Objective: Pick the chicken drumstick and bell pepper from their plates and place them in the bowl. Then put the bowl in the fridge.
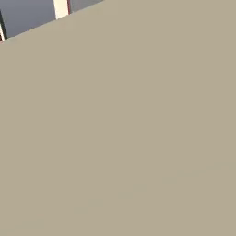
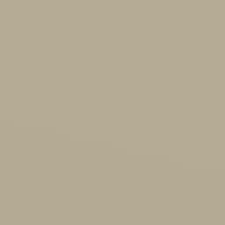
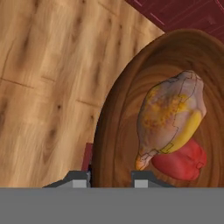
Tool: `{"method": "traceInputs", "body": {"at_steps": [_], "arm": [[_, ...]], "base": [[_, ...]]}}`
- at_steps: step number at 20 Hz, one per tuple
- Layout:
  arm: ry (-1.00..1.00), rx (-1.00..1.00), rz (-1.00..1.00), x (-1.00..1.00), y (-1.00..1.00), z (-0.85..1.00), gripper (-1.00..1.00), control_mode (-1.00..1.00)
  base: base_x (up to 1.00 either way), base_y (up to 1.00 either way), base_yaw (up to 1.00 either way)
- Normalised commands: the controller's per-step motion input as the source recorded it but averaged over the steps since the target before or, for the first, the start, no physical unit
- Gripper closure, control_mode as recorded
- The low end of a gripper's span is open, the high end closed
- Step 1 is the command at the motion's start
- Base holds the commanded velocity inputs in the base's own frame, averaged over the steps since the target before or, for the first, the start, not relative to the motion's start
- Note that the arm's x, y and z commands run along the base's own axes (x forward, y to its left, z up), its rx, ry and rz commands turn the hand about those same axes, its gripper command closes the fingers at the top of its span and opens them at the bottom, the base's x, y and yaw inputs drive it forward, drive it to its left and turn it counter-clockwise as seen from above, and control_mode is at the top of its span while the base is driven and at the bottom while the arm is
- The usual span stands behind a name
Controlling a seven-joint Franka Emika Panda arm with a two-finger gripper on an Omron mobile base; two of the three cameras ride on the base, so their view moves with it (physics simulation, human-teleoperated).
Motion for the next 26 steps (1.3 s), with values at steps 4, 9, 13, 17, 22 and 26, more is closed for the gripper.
{"method": "traceInputs", "body": {"at_steps": [4,9,13,17,22,26], "arm": [[0.00,0.00,0.00,0.00,0.00,0.00,1.00,1.00],[0.00,0.00,0.00,0.00,0.00,0.00,1.00,1.00],[0.00,0.00,0.00,0.00,0.00,0.00,1.00,1.00],[0.00,0.00,0.00,0.00,0.00,0.00,1.00,1.00],[0.00,0.00,0.00,0.00,0.00,0.00,1.00,1.00],[0.00,0.00,0.00,0.00,0.00,0.00,1.00,1.00]], "base": [[0.18,0.93,-0.01],[0.33,0.87,-0.05],[0.57,0.76,-0.06],[0.67,0.68,-0.09],[0.71,0.58,-0.14],[0.79,0.40,-0.28]]}}
